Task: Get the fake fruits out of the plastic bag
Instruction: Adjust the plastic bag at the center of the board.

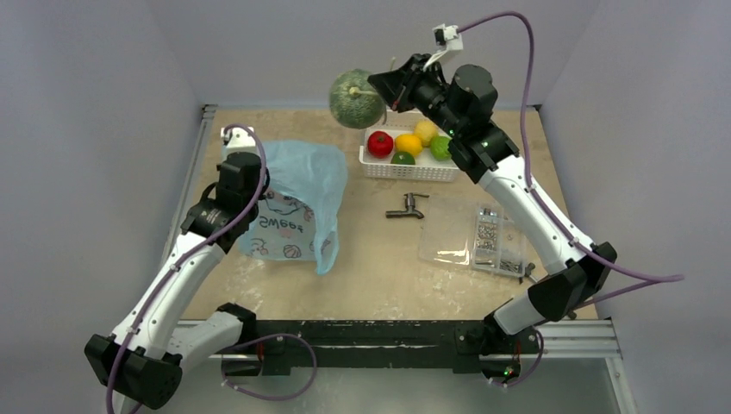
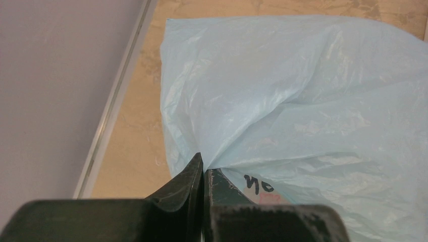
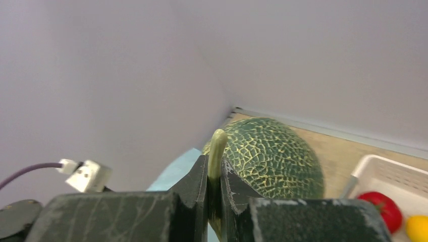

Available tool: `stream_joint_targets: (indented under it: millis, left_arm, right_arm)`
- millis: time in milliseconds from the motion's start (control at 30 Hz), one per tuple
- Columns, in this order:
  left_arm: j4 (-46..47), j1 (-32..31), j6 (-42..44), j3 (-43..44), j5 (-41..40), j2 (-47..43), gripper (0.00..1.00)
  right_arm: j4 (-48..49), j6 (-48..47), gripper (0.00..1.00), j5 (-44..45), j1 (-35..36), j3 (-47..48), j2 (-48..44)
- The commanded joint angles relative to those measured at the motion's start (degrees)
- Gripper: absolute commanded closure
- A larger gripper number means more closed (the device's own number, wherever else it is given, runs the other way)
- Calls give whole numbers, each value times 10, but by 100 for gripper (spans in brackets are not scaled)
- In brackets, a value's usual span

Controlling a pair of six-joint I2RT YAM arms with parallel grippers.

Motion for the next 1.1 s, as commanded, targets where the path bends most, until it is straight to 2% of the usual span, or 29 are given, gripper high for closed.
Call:
stream_joint_targets:
  millis: [0,133,300,367,400,433,467,500,600,633,800,933,1067]
  left_arm:
    - [152,50,191,-1,79,25,100]
    - [148,139,223,19,170,90,100]
    - [185,185,231,9,193,139,100]
    - [187,192,223,4,183,154,95]
    - [169,193,214,15,169,162,88]
    - [147,193,201,33,147,170,71]
    - [130,193,189,47,124,176,46]
    - [118,194,180,57,112,178,34]
    - [79,194,149,82,129,167,5]
    - [80,194,133,81,141,154,1]
    - [104,194,106,46,173,74,0]
    - [105,193,76,35,225,30,4]
    - [109,185,67,22,267,-4,5]
  right_arm:
    - [-1,-31,100,82,-21,-38,-53]
    - [-37,-53,100,104,-48,-41,-34]
    - [-47,-74,100,117,-62,-66,-20]
    - [-51,-81,100,130,-65,-71,-9]
    - [-51,-84,100,130,-67,-71,-1]
    - [-55,-86,100,130,-70,-68,8]
    - [-62,-86,100,132,-72,-60,18]
    - [-68,-86,100,137,-73,-51,30]
    - [-88,-93,100,154,-74,-36,57]
    - [-86,-92,100,161,-74,-35,62]
    - [-122,-88,100,209,-76,2,103]
    - [-135,-83,100,223,-76,5,123]
    - [-165,-102,100,299,-75,4,136]
